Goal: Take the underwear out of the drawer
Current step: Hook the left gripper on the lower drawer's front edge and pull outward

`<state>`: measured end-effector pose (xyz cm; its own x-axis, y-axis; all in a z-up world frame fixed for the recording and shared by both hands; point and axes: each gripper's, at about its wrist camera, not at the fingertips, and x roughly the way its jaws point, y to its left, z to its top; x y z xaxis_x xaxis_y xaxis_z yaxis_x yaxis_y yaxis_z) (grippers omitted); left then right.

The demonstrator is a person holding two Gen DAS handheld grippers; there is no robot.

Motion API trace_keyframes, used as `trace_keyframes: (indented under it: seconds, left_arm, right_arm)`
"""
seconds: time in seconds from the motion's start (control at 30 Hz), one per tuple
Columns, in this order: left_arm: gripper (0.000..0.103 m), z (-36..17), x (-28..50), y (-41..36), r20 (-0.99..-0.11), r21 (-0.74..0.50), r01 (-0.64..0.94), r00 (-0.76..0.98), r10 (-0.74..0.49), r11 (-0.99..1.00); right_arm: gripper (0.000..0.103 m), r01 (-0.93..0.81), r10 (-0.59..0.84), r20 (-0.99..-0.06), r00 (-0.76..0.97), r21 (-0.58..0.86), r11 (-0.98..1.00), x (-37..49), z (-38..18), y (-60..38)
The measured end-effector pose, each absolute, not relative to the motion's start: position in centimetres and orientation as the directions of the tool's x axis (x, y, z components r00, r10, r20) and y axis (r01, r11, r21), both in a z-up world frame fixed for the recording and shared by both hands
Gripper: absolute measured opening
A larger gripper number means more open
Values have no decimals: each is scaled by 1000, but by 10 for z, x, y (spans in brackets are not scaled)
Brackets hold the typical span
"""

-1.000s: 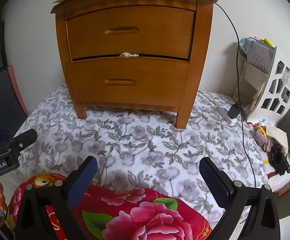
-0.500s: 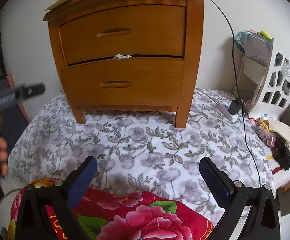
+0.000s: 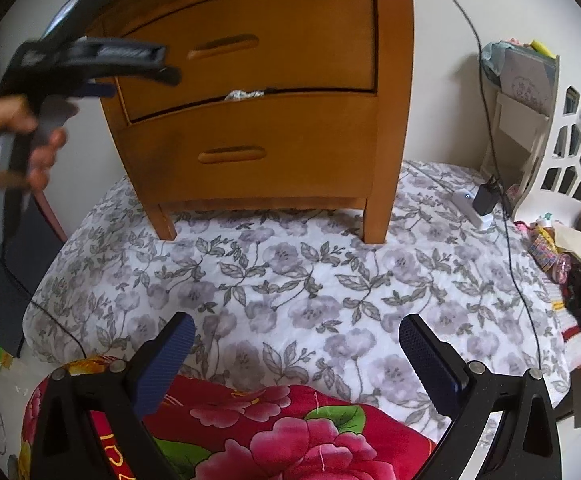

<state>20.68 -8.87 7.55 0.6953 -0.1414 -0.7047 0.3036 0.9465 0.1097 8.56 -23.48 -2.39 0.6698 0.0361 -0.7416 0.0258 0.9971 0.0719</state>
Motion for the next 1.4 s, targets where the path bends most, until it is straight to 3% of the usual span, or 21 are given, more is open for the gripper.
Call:
trace_keyframes:
  seconds: [0.33,0.47,0.67,1.4]
  left_arm:
    - [102,57,256,-130,-774,162,377,622,-120,912]
    - [94,48,268,-139,-797,166,417,591,-128,893]
    - [91,32,283,-143,-847,120,461,509,-152,879]
    - [91,14,298,-175,-918,222,564,396,-25,795]
  right_arm:
    - [103,7,72,-774,629,98,995,97,-39,-233]
    - [103,-6,79,-779,622,95,995,100,-42,-229]
    - [103,-5,79,-793,603,95,995,106,-49,-228]
    - [103,-3,92,-800,593,112,994,108,-53,-229]
